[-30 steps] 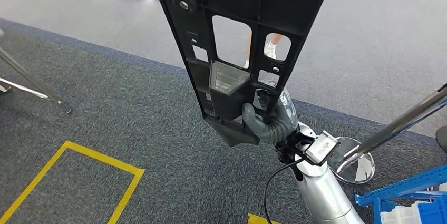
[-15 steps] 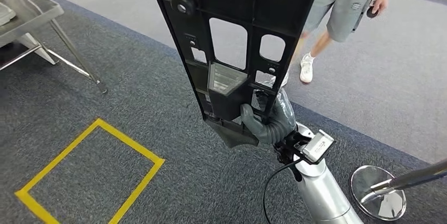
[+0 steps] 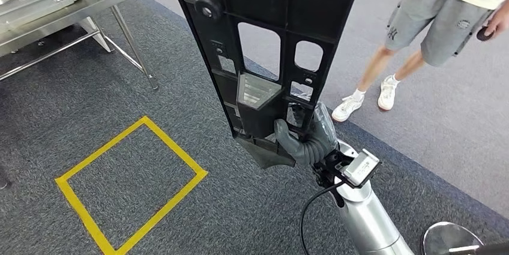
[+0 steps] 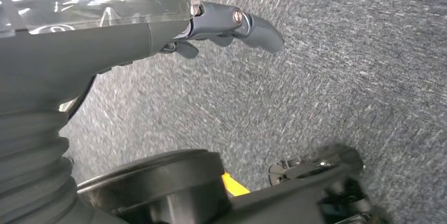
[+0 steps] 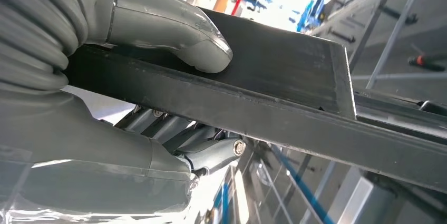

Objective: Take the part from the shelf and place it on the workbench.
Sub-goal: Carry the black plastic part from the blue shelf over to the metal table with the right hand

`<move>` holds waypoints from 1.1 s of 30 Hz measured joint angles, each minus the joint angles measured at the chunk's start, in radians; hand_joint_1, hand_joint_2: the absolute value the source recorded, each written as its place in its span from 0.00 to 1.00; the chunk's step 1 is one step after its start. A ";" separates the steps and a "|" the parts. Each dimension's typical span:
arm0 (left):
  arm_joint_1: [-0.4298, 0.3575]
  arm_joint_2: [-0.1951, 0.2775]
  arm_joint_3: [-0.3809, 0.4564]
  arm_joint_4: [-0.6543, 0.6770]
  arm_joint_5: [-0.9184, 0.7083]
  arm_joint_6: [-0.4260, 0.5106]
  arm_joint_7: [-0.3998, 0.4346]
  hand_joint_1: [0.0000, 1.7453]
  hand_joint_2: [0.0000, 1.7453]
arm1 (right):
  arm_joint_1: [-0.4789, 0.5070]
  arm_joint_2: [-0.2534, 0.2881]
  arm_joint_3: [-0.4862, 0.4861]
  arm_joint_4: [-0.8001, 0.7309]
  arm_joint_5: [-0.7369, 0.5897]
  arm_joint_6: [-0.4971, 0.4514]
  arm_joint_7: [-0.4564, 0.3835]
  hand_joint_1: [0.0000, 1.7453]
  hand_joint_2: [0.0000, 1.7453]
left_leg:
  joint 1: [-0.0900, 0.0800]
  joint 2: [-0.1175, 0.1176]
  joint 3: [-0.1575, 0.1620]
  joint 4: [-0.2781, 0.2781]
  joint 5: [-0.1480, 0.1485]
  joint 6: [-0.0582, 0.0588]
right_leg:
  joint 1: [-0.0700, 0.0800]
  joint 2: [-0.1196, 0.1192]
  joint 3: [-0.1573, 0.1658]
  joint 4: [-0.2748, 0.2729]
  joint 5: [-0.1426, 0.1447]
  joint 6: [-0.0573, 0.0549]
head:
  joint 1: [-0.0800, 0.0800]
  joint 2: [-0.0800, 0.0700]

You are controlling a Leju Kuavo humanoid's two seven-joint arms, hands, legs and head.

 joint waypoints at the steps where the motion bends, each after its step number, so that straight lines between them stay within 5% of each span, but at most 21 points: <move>1: -0.001 0.000 0.000 0.000 0.000 0.000 0.000 0.00 1.00 | 0.000 0.000 0.000 0.000 0.000 0.000 0.000 0.94 1.00 | -0.005 0.007 0.005 -0.014 -0.003 0.007 | 0.003 -0.009 0.001 -0.001 -0.002 0.005 | 0.000 0.000; 3: 0.000 -0.001 0.000 0.000 0.000 0.000 0.000 0.00 1.00 | -0.001 0.000 0.001 0.000 0.000 0.000 0.000 0.94 1.00 | -0.007 -0.015 0.002 -0.018 -0.001 0.019 | 0.004 -0.027 0.005 -0.004 -0.004 0.017 | 0.000 0.000; 5: 0.004 -0.001 0.000 0.000 -0.002 -0.001 0.000 0.00 1.00 | -0.001 0.000 0.001 -0.002 0.001 -0.001 0.000 0.94 1.00 | -0.003 -0.037 0.007 -0.027 0.004 0.031 | 0.000 -0.002 0.004 0.011 -0.019 0.027 | 0.000 0.000; 8: 0.001 -0.001 0.000 0.000 -0.004 -0.001 0.000 0.00 1.00 | 0.000 -0.001 0.001 -0.005 0.002 -0.001 0.000 0.94 1.00 | 0.002 -0.069 0.011 -0.035 0.010 0.043 | -0.004 0.080 -0.074 0.169 -0.101 0.031 | 0.000 0.000; 10: 0.000 -0.001 0.000 0.000 -0.001 0.001 0.000 0.00 1.00 | 0.003 -0.002 0.000 -0.004 0.003 -0.001 0.000 0.94 1.00 | 0.001 -0.097 0.011 -0.033 0.009 0.045 | -0.004 0.093 -0.135 0.273 -0.125 0.030 | 0.000 0.000; 12: 0.002 -0.001 0.000 0.000 0.001 0.003 0.000 0.00 1.00 | 0.003 -0.002 0.000 -0.002 0.003 -0.001 0.001 0.94 1.00 | 0.001 -0.128 0.012 -0.030 0.008 0.044 | -0.005 0.099 -0.131 0.235 -0.071 0.028 | 0.000 0.000; 15: 0.001 -0.001 0.000 0.000 0.001 0.004 0.000 0.00 1.00 | -0.001 -0.002 0.000 -0.002 0.003 -0.001 0.000 0.94 1.00 | 0.001 -0.170 0.008 -0.020 0.004 0.034 | -0.010 0.157 -0.058 0.048 0.024 0.020 | 0.000 0.000; 17: 0.001 -0.002 0.000 0.000 0.001 0.005 0.000 0.00 1.00 | -0.003 -0.002 -0.001 -0.002 0.002 0.000 0.000 0.94 1.00 | 0.005 -0.191 0.000 -0.018 0.004 0.022 | -0.009 0.176 -0.044 0.012 0.027 0.014 | 0.000 0.000; 18: 0.002 -0.002 0.000 0.000 0.002 0.006 0.000 0.00 1.00 | -0.004 -0.002 -0.001 -0.002 0.002 0.000 0.000 0.94 1.00 | 0.007 -0.202 -0.003 -0.020 0.006 0.015 | -0.009 0.165 -0.043 0.008 0.028 0.010 | 0.000 0.000; 20: 0.003 -0.001 0.000 0.000 0.003 0.009 0.001 0.00 1.00 | -0.007 -0.001 0.000 -0.002 -0.001 0.002 0.000 0.94 1.00 | 0.006 -0.183 -0.009 -0.009 -0.003 0.003 | -0.013 0.141 -0.034 -0.002 0.030 -0.002 | 0.000 0.000; 23: 0.003 -0.001 0.000 0.000 0.005 0.015 0.002 0.00 1.00 | -0.011 0.001 0.000 -0.002 -0.005 0.003 -0.001 0.94 1.00 | 0.004 -0.088 -0.077 0.136 -0.080 -0.010 | -0.013 0.099 -0.021 -0.011 0.028 -0.013 | -0.001 0.000; 25: 0.000 0.000 0.000 0.000 0.005 0.017 0.001 0.00 1.00 | -0.011 0.001 0.000 0.000 -0.006 0.004 -0.001 0.94 1.00 | 0.007 -0.069 -0.133 0.246 -0.119 -0.015 | -0.010 0.068 -0.018 -0.010 0.024 -0.014 | -0.001 0.000; 26: 0.000 0.000 0.000 0.000 0.005 0.017 0.001 0.00 1.00 | -0.011 0.001 0.000 0.000 -0.007 0.005 -0.001 0.94 1.00 | 0.008 -0.066 -0.139 0.256 -0.113 -0.015 | -0.009 0.053 -0.016 -0.009 0.021 -0.014 | -0.001 0.000; 28: 0.002 0.001 0.000 0.000 0.005 0.018 0.002 0.00 1.00 | -0.012 0.001 0.000 0.001 -0.008 0.005 -0.001 0.94 1.00 | 0.008 -0.055 -0.086 0.157 -0.053 -0.010 | -0.007 0.026 -0.008 -0.009 0.015 -0.011 | -0.001 0.000; 30: 0.005 0.003 0.000 0.000 0.005 0.019 0.003 0.00 1.00 | -0.014 0.001 0.000 0.001 -0.010 0.005 -0.001 0.94 1.00 | 0.000 -0.018 -0.016 0.025 -0.006 0.002 | -0.002 0.005 0.000 -0.008 0.007 -0.004 | -0.001 0.000; 32: 0.006 0.003 0.000 0.000 0.004 0.019 0.003 0.00 1.00 | -0.016 0.001 0.000 0.001 -0.011 0.005 -0.002 0.94 1.00 | -0.009 -0.002 0.005 -0.022 0.000 0.014 | 0.004 -0.013 0.004 -0.009 0.003 0.006 | -0.001 0.000; 33: 0.008 0.003 0.000 0.000 0.004 0.019 0.003 0.00 1.00 | -0.017 0.001 0.001 0.001 -0.011 0.005 -0.002 0.94 1.00 | -0.009 -0.015 0.003 -0.023 0.002 0.021 | 0.005 -0.023 0.006 -0.010 0.002 0.011 | -0.001 0.000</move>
